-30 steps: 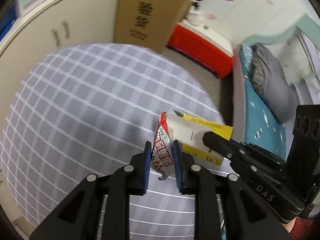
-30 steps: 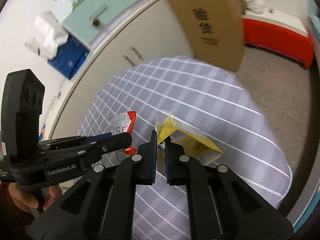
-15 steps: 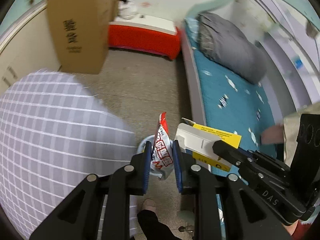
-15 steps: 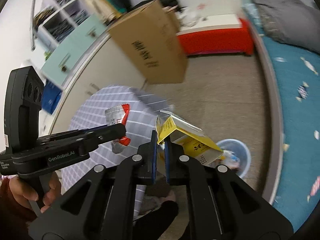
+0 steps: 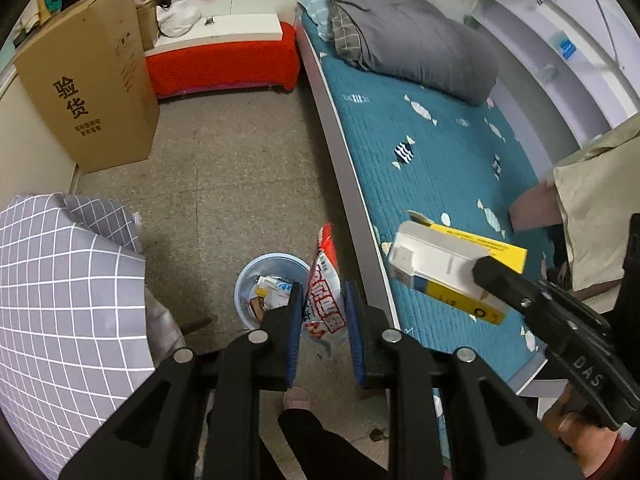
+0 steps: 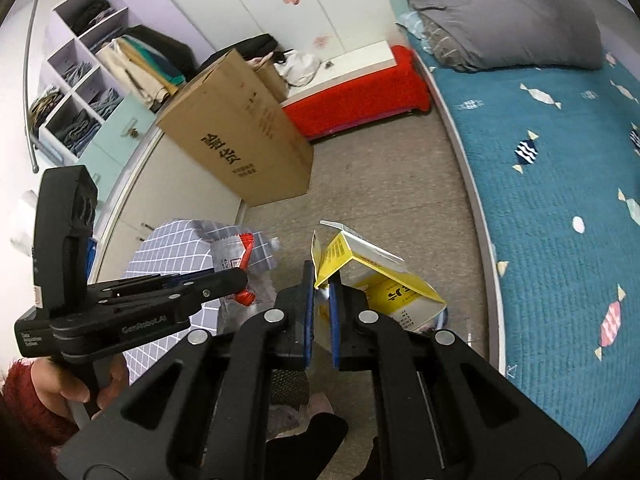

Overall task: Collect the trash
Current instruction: 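Carry the red tube and yellow box over the blue bin and open the left gripper, then open the right gripper to drop the yellow box into the blue bin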

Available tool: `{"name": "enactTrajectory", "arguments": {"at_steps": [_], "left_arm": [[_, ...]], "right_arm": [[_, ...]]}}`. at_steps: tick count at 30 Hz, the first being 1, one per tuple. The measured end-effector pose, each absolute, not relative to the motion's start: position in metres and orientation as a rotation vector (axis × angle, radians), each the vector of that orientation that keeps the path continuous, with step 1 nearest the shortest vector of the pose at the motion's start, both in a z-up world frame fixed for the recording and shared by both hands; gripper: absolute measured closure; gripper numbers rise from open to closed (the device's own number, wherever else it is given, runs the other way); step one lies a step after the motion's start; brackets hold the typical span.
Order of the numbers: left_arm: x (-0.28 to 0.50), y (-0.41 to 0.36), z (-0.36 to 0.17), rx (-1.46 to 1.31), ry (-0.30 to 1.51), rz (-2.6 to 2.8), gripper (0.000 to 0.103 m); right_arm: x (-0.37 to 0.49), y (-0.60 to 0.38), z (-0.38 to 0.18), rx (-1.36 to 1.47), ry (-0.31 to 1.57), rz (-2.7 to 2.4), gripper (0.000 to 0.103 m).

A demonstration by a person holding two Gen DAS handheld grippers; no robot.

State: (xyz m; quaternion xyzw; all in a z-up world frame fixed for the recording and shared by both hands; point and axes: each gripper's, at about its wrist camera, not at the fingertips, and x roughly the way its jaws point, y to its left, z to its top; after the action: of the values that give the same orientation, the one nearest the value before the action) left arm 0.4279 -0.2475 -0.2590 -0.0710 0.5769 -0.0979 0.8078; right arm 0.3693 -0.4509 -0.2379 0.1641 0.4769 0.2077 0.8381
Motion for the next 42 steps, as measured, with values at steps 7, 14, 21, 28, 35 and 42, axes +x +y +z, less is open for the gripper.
{"name": "enactTrajectory", "arguments": {"at_steps": [7, 14, 21, 28, 35, 42], "left_arm": [[0.448, -0.258, -0.267, -0.138, 1.276, -0.223, 0.080], [0.455, -0.255, -0.268, -0.145, 1.273, -0.184, 0.035], [0.451, -0.245, -0.261, -0.132, 1.254, -0.146, 0.035], [0.446, -0.227, -0.256, -0.150, 1.240, -0.113, 0.035], [0.443, -0.212, -0.255, -0.161, 1.233, -0.085, 0.035], [0.441, -0.196, -0.253, -0.169, 1.227, -0.061, 0.035]], "right_arm": [[0.374, -0.474, -0.240, 0.370, 1.001, 0.408, 0.096], [0.377, -0.475, -0.245, 0.380, 1.014, 0.406, 0.096], [0.382, -0.462, -0.247, 0.368, 1.025, 0.431, 0.096], [0.384, -0.444, -0.248, 0.357, 1.036, 0.459, 0.096], [0.389, -0.428, -0.249, 0.341, 1.051, 0.482, 0.096], [0.395, -0.413, -0.252, 0.327, 1.061, 0.488, 0.096]]}}
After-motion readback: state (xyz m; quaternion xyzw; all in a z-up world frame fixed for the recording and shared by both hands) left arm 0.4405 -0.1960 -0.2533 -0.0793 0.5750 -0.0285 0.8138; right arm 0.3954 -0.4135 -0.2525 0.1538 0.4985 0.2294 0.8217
